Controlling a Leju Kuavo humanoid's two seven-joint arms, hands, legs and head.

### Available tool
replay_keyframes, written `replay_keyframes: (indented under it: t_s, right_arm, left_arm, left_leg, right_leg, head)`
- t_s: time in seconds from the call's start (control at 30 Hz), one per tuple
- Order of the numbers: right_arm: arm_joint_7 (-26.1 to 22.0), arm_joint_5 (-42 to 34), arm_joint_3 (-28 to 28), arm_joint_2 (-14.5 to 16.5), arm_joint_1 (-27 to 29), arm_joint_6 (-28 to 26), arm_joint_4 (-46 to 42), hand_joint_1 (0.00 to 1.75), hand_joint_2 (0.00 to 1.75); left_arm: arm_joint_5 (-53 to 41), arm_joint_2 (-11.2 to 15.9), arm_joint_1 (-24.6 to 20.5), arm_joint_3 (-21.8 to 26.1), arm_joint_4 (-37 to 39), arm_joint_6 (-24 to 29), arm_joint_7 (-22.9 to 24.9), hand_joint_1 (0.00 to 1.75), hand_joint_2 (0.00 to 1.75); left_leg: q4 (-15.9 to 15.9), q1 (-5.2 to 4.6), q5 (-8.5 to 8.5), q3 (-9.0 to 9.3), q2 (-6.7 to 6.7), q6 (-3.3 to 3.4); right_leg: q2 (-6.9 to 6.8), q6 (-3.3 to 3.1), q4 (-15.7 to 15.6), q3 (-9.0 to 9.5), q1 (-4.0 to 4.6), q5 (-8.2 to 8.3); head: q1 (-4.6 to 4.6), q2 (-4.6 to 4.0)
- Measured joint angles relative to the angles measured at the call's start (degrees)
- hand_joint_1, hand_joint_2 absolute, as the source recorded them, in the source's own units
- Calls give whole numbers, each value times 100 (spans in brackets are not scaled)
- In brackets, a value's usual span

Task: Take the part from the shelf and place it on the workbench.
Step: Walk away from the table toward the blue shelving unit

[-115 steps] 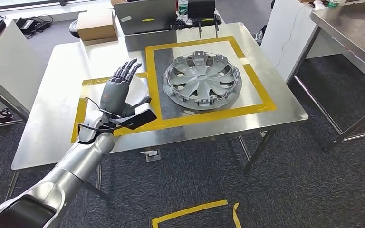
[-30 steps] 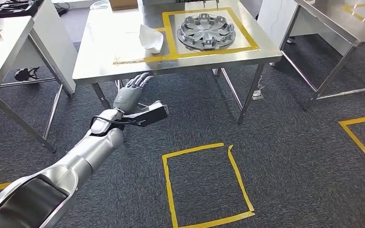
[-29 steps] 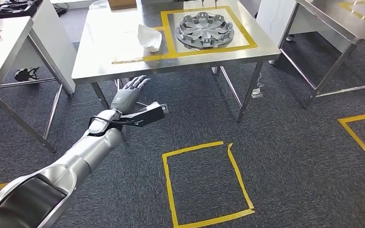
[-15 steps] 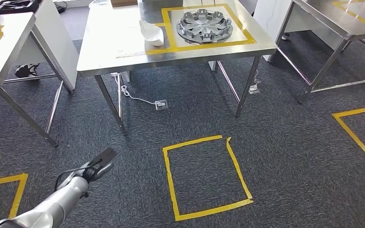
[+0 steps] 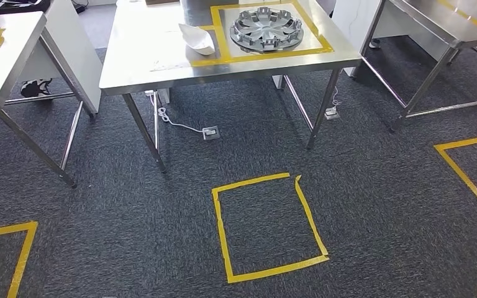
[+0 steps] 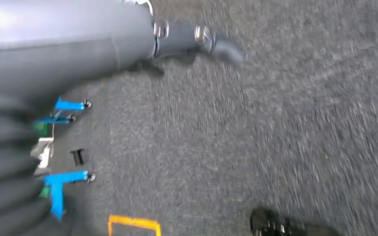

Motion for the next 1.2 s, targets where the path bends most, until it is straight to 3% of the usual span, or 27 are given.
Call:
replay_keyframes:
  t_s: [0.2, 0.53, 0.67, 0.93, 1.03, 1.1, 1.2]
  right_arm:
    - [-309, 79, 448, -83, 220, 3, -300, 0, 175]
    - [-895, 270, 1285, -203, 561, 15, -914, 0, 175]
    - [-964, 289, 1444, -212, 617, 15, -1028, 0, 0]
    - [-964, 289, 1556, -228, 661, 15, -1106, 0, 0]
    - [-964, 289, 1577, -235, 809, 14, -1020, 0, 0]
    - [-954, 287, 1580, -247, 1029, 13, -773, 0, 0]
    - [-940, 291, 1593, -270, 1411, 9, -364, 0, 0]
  left_arm:
    - [-79, -119, 452, 148, -306, -355, -584, 0, 175]
    - [-307, -295, 1002, 152, -889, -1082, -1657, 0, 175]
    - [-345, -322, 1084, 152, -1000, -1178, -1805, 0, 0]
    - [-350, -335, 1136, 152, -1097, -1185, -1826, 0, 0]
    - [-351, -342, 1059, 152, -1311, -1187, -1828, 0, 0]
    - [-353, -356, 838, 152, -1667, -1189, -1839, 0, 0]
    - [-354, -364, 453, 152, -2145, -1188, -1848, 0, 0]
  left_leg:
    - [-37, 13, 35, -1, -4, -56]
    - [-36, 20, 44, -3, -4, -63]
    - [-32, 19, 44, -5, -4, -62]
    - [-14, 9, 41, -3, -3, -55]
    - [-111, 1, 112, 43, 4, 35]
    - [-272, 54, 224, 71, -43, 95]
    - [-297, 101, 269, 30, -138, 91]
  right_leg:
    - [-2, -51, 3, -16, 13, 12]
    - [-2, -61, 5, -16, 4, 20]
    - [-2, -59, 5, -15, 2, 21]
    - [3, -45, -9, -17, -7, 32]
    - [19, 33, -70, -5, -19, 75]
    - [26, 73, 156, -91, -18, -97]
    - [40, 156, 1166, -573, -79, -649]
  head:
    - [0, 1]
    - [1, 1]
    - [2, 1]
    - [1, 1]
    - [-13, 2]
    - [-11, 2]
    - [27, 1]
